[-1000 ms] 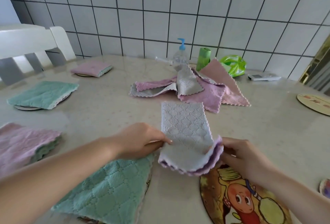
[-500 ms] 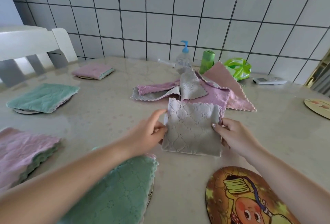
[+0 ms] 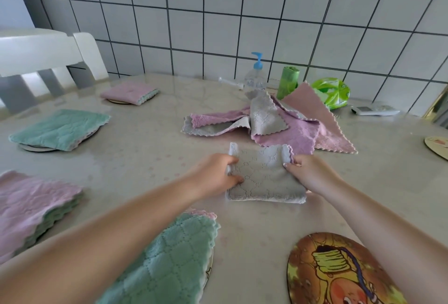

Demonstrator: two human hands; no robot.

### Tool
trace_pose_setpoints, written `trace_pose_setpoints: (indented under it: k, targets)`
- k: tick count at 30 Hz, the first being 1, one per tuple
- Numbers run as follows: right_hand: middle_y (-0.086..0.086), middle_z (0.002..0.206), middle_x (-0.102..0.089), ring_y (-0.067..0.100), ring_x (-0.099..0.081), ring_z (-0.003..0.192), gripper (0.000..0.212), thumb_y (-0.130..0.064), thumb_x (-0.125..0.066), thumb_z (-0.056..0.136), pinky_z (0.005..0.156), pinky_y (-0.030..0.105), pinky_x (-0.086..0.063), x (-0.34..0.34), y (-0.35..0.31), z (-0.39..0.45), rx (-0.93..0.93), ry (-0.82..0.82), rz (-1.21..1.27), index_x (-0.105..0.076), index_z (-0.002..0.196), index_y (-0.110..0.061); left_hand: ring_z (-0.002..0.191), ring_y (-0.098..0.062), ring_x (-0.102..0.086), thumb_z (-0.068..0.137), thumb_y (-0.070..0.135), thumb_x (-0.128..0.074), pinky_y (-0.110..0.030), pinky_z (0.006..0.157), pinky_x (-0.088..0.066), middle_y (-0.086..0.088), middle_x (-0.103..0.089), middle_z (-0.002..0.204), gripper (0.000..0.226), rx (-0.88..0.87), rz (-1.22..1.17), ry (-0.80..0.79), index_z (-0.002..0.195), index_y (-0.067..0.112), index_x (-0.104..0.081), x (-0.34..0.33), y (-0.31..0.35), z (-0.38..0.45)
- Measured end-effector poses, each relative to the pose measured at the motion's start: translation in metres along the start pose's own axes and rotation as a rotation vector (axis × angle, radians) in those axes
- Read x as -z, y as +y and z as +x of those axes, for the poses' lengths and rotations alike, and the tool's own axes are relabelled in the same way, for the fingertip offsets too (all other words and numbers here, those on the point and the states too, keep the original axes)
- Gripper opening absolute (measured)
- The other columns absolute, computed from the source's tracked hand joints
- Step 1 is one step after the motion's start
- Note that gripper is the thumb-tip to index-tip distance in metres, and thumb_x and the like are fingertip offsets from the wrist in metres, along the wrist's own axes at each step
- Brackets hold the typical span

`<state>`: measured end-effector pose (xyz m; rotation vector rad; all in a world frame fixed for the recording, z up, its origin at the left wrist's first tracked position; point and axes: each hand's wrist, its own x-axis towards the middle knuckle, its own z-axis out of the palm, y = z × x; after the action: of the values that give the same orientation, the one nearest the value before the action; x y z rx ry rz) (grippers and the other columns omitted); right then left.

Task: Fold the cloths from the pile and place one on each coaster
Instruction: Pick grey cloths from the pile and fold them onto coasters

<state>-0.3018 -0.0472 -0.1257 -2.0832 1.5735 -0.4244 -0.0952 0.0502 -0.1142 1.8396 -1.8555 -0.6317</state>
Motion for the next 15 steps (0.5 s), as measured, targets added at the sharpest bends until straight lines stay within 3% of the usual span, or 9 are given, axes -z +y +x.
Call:
trace_pose_setpoints:
  k: [3, 6, 8, 11, 13, 15]
  targets:
    - [0.002, 0.051, -0.051, 0.017, -0.051, 0.043, 0.033, -0.023, -0.051, 0.093, 0.043, 0.022, -0.033, 0.001, -0.003, 0.002, -0.040, -0.022, 0.029, -0.045, 0.062, -0.013, 0.134, -0.020, -0.038, 0.087, 0.029, -0.062, -0.020, 0.100, -0.029, -0.007, -0.041, 0.146, 0.060, 0.031, 0.056, -0.028, 0.139, 0.008, -0.040, 0.002, 0.003, 0.004]
    - [0.001, 0.047, -0.055, 0.015, -0.053, 0.038, 0.027, -0.026, -0.052, 0.091, 0.043, 0.020, -0.039, 0.005, -0.001, 0.001, -0.092, -0.029, 0.051, -0.049, 0.069, -0.011, 0.125, -0.024, -0.047, 0.085, 0.036, -0.063, -0.031, 0.101, -0.039, -0.005, -0.046, 0.137, 0.058, 0.025, 0.161, 0.001, 0.136, 0.014, -0.045, 0.004, 0.004, 0.003]
    - [-0.004, 0.069, -0.065, 0.017, -0.062, 0.059, 0.018, -0.033, -0.053, 0.089, 0.057, 0.027, -0.048, 0.011, 0.001, -0.004, -0.094, 0.113, 0.054, -0.054, 0.088, -0.015, 0.120, -0.024, -0.047, 0.087, 0.039, -0.056, -0.039, 0.097, -0.044, -0.003, -0.043, 0.131, 0.051, -0.010, 0.347, 0.117, 0.133, 0.019, -0.046, 0.006, 0.003, 0.000]
    - [-0.009, 0.104, -0.057, 0.019, -0.058, 0.092, 0.026, -0.030, -0.048, 0.092, 0.075, 0.033, -0.047, 0.012, -0.012, -0.020, 0.082, 0.300, -0.053, -0.052, 0.116, -0.022, 0.126, -0.023, -0.041, 0.092, 0.027, -0.044, -0.040, 0.103, -0.037, -0.002, -0.045, 0.133, 0.042, -0.145, 0.443, 0.248, 0.132, 0.016, -0.048, 0.002, 0.006, 0.003]
    - [0.000, 0.121, -0.057, 0.022, -0.055, 0.109, 0.034, -0.024, -0.044, 0.093, 0.090, 0.038, -0.046, 0.001, -0.032, -0.025, 0.236, 0.248, -0.095, -0.052, 0.126, -0.020, 0.130, -0.023, -0.037, 0.091, 0.021, -0.040, -0.041, 0.109, -0.030, -0.003, -0.047, 0.136, 0.040, -0.195, 0.460, 0.194, 0.129, 0.013, -0.049, -0.009, 0.013, 0.012]
    - [0.001, 0.137, -0.049, 0.024, -0.044, 0.127, 0.041, -0.021, -0.041, 0.091, 0.104, 0.042, -0.035, -0.019, -0.043, -0.021, 0.307, 0.125, -0.231, -0.047, 0.132, -0.021, 0.138, -0.024, -0.026, 0.093, 0.021, -0.035, -0.046, 0.115, -0.019, -0.003, -0.039, 0.144, 0.043, -0.144, 0.452, 0.083, 0.135, 0.013, -0.041, -0.022, 0.017, 0.021]
